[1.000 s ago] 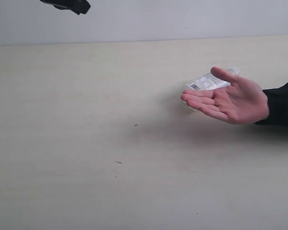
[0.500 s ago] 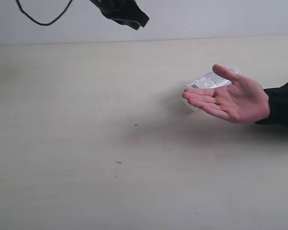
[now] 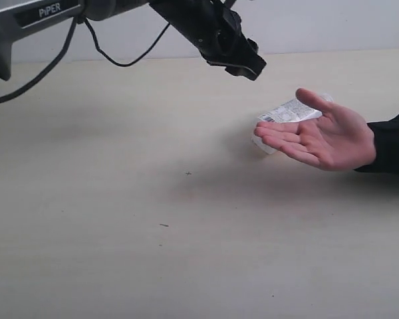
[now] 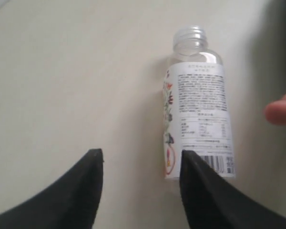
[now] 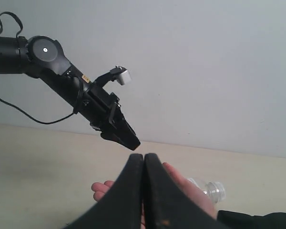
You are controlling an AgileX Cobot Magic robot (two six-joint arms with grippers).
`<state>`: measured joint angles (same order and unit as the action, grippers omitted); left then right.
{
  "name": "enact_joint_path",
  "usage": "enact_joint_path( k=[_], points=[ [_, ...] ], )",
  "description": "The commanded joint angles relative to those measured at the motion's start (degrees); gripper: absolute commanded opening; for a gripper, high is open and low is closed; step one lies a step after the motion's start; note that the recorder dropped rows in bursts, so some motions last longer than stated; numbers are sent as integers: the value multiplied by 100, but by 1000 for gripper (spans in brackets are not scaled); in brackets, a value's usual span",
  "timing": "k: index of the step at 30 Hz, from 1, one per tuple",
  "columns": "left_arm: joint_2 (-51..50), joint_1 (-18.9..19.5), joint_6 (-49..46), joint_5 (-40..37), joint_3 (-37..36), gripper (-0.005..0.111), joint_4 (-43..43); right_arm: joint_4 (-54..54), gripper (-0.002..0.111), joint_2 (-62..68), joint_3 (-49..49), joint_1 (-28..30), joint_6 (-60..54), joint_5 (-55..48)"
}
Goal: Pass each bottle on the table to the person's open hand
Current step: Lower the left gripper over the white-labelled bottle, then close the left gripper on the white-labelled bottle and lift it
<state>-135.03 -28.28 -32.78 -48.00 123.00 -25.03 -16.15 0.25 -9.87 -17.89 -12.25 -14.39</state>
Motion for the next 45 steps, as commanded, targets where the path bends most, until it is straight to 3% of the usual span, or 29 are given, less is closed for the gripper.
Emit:
enact_joint_path(
  k=[1, 6, 12, 17, 22, 25, 29, 45],
  points=[
    [-136, -235, 47, 114, 45, 51, -1, 1, 0, -25, 24, -15, 3, 28],
    [-296, -305, 356, 164, 45, 52, 13, 1, 0, -25, 24, -15, 3, 28],
    [-382, -314, 451, 257, 45, 67, -1, 1, 0, -25, 24, -15, 3, 28],
    [-433, -419, 451, 504, 45, 67, 40, 1, 0, -25, 24, -15, 3, 28],
    [-448, -769, 451, 673, 45, 67, 636, 1, 0, -25, 24, -15, 3, 28],
    [-457, -781, 507, 673, 45, 67, 625, 1, 0, -25, 24, -15, 3, 28],
    [-571, -781, 604, 581, 45, 76, 625, 1, 0, -25, 24, -15, 3, 28],
    [-1031, -781, 315, 648, 45, 76, 689, 1, 0, -25, 24, -15, 3, 28]
  ],
)
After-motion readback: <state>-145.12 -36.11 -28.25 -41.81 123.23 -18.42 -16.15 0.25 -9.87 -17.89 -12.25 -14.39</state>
